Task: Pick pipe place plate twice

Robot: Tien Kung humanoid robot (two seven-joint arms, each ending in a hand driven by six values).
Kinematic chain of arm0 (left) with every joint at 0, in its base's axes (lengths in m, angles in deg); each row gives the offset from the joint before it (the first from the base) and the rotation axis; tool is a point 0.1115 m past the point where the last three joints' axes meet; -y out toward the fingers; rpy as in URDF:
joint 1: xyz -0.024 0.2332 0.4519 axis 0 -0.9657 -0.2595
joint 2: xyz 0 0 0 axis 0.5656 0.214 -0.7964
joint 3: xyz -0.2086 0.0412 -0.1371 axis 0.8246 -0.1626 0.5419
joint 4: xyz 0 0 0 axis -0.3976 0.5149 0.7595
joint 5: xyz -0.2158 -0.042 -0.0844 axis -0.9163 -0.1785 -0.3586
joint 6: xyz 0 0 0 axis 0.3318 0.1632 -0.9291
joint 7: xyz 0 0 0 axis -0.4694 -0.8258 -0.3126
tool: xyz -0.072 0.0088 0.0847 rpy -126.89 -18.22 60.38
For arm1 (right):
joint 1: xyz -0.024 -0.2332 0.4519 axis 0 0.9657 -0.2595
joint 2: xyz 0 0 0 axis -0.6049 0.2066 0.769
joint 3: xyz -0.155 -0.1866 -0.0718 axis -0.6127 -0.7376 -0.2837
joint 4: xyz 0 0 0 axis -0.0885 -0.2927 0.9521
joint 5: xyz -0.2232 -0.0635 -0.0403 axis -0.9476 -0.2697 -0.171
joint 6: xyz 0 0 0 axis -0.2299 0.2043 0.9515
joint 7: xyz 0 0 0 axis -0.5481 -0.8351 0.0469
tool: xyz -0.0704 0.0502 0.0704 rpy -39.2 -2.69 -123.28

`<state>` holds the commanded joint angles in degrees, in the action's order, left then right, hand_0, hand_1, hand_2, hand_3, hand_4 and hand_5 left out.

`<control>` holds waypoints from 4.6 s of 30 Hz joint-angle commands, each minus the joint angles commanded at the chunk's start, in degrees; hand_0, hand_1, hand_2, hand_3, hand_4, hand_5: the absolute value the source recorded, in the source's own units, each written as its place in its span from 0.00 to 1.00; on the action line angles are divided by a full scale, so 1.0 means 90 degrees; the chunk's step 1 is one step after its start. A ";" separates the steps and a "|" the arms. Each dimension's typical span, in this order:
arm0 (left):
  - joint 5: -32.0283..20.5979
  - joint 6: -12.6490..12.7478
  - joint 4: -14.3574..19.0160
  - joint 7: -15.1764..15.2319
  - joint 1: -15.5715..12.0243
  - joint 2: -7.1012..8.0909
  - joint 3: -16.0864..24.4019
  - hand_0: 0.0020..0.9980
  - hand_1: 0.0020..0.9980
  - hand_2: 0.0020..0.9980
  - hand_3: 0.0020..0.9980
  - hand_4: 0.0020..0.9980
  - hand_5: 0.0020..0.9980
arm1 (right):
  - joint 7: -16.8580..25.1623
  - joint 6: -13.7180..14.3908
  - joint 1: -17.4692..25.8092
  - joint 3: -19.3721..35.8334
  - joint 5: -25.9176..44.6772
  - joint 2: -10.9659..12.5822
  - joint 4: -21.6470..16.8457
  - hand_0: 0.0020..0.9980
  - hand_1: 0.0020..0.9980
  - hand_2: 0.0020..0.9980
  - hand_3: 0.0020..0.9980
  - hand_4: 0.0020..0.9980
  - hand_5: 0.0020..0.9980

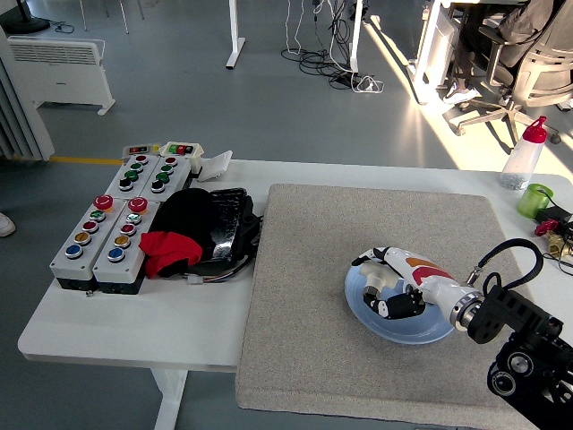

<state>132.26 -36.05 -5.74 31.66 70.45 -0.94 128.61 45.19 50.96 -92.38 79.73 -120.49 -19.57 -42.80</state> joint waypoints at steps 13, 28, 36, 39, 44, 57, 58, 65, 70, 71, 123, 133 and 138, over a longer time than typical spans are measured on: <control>0.0027 -0.0009 0.0009 -0.0016 -0.0009 0.0000 0.0009 0.58 0.58 0.58 0.49 0.41 1.00 | 0.0273 0.0011 -0.0013 -0.0269 -0.0397 -0.0173 0.0754 0.80 0.78 0.77 0.73 0.62 0.22; 0.0059 -0.0013 0.0017 -0.0028 -0.0045 0.0000 0.0028 0.58 0.58 0.58 0.49 0.41 1.00 | 0.0719 0.0097 0.0041 -0.0238 -0.0728 -0.0164 0.0976 0.99 0.90 0.98 0.91 0.82 0.26; 0.0070 -0.0014 0.0017 -0.0031 -0.0051 0.0000 0.0032 0.58 0.58 0.58 0.49 0.41 1.00 | 0.0838 0.0262 0.0169 0.0146 -0.0591 -0.0105 0.0772 1.00 0.90 0.98 0.91 0.81 0.26; 0.0045 -0.0006 0.0011 -0.0020 -0.0043 0.0000 0.0022 0.58 0.58 0.58 0.49 0.41 1.00 | 0.1047 0.0517 0.0302 0.0576 -0.0294 -0.0092 0.0579 1.00 0.90 0.98 0.91 0.81 0.26; 0.0009 0.0013 0.0003 -0.0003 -0.0028 0.0000 0.0015 0.58 0.58 0.58 0.49 0.41 1.00 | 0.1526 0.0975 0.0616 0.1440 0.0851 -0.0166 0.0329 0.98 0.89 0.97 0.90 0.78 0.27; 0.0123 -0.0023 0.0002 -0.0003 -0.0001 0.0000 0.0067 0.58 0.58 0.58 0.49 0.41 1.00 | 0.2061 0.1188 0.1773 0.3864 0.4136 -0.0389 0.0347 0.94 0.87 0.97 0.89 0.70 0.33; 0.0124 -0.0021 0.0000 0.0001 -0.0003 0.0000 0.0069 0.58 0.58 0.58 0.49 0.41 1.00 | 0.2066 0.1191 0.1919 0.4072 0.4293 -0.0413 0.0353 0.92 0.86 0.95 0.88 0.64 0.36; 0.0188 -0.0033 -0.0005 0.0016 0.0002 0.0000 0.0110 0.58 0.58 0.58 0.49 0.41 1.00 | 0.1949 0.1062 0.2612 0.5219 0.5391 -0.0507 0.0363 0.88 0.83 0.92 0.87 0.61 0.45; 0.0231 -0.0045 -0.0012 0.0034 0.0023 0.0000 0.0136 0.58 0.58 0.58 0.49 0.41 1.00 | 0.1869 0.0943 0.2910 0.5674 0.5518 -0.0453 0.0395 0.86 0.81 0.89 0.83 0.60 0.47; 0.0236 -0.0046 -0.0013 0.0035 0.0024 0.0000 0.0140 0.58 0.58 0.58 0.49 0.41 1.00 | 0.1865 0.0929 0.2936 0.5715 0.5537 -0.0449 0.0395 0.86 0.81 0.89 0.83 0.60 0.47; 0.0369 -0.0073 -0.0013 0.0017 -0.0014 0.0000 0.0223 0.58 0.58 0.59 0.49 0.41 1.00 | 0.1479 0.0522 0.3894 0.6418 0.6153 -0.0498 0.0159 0.77 0.70 0.72 0.74 0.50 0.66; 0.0374 -0.0081 -0.0019 0.0033 0.0008 0.0000 0.0222 0.58 0.58 0.59 0.49 0.41 1.00 | 0.1440 0.0499 0.3907 0.6465 0.6142 -0.0495 0.0132 0.76 0.71 0.73 0.75 0.50 0.72; 0.0364 -0.0077 -0.0023 0.0042 0.0017 0.0000 0.0218 0.58 0.58 0.58 0.49 0.41 1.00 | 0.1432 0.0504 0.3908 0.6473 0.6140 -0.0501 0.0133 0.76 0.71 0.73 0.75 0.49 0.72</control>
<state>135.53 -36.74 -5.95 32.03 70.60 -0.94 130.56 58.08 55.49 -57.20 137.99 -65.23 -24.08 -41.60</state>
